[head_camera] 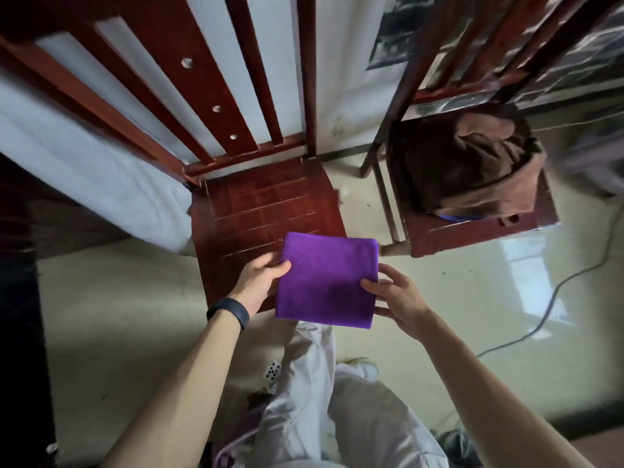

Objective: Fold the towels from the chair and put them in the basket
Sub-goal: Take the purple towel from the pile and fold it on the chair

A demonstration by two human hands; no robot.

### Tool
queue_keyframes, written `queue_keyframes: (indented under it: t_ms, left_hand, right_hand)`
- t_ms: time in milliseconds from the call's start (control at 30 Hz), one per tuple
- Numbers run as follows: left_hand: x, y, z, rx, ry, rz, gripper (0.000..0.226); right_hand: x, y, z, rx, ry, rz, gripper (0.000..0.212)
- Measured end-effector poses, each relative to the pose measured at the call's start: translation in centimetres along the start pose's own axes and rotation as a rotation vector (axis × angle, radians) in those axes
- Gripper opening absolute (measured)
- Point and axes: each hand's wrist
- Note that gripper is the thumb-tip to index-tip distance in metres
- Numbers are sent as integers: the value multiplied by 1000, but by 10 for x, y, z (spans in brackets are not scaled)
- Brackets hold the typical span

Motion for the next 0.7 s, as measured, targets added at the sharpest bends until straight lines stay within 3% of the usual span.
queue_keyframes:
  t_ms: [333,700]
  left_hand:
    - [195,138,-107,299,-245,199,20]
    - [456,208,-161,369,-452,534,26]
  right_hand:
    - [-97,236,39,-337,-147,-202,30]
    - [-236,418,29,-624,-441,-531,29]
Point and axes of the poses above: each hand's wrist, its own y-axis away from the middle knuckle, its own x-axis out of the palm, z = x × y, and after that the axes turned 7 degrees about z, right-handed
